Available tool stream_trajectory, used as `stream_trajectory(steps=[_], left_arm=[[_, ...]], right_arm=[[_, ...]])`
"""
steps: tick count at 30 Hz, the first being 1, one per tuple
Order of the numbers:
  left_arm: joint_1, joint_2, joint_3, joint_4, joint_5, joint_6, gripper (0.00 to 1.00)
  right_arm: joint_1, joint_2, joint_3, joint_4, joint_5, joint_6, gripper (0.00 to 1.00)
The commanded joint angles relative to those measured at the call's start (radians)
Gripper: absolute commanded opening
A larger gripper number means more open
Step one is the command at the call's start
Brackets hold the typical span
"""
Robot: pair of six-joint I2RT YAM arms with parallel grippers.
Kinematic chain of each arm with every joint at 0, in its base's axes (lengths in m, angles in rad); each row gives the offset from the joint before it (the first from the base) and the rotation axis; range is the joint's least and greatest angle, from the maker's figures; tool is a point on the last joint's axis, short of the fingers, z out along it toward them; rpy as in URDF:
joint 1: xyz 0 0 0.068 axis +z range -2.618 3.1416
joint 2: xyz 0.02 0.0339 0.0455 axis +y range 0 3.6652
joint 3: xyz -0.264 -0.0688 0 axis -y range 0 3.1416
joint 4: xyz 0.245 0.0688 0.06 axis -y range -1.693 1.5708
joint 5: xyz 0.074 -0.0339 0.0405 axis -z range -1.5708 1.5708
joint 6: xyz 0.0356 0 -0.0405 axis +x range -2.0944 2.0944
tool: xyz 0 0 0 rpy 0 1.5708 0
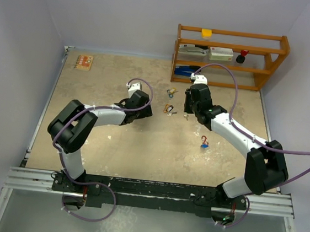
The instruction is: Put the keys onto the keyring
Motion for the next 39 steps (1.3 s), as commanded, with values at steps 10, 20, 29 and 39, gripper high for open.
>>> stream_trajectory(steps=[10, 20, 29, 39], left_arm=[[0.004, 0.015, 0.021, -0.103, -0.108, 0.085, 0.58], [-0.043, 0.047, 0.067, -0.159, -0.231, 0.122, 0.54], [-0.062, 0.068, 0.09, -0.163, -0.268, 0.129, 0.52], [-0.077, 0.1, 0.115, -0.164, -0.292, 0.138, 0.42]], right_arm=[[0.005, -0.025, 0.002, 0.019, 0.016, -0.013, 0.22], [0.005, -0.026, 0.002, 0.017, 0.014, -0.014, 0.22], [0.005, -0.027, -0.001, 0.017, 0.015, -0.014, 0.22], [0.005, -0.029, -0.006, 0.017, 0.022, -0.014, 0.22]])
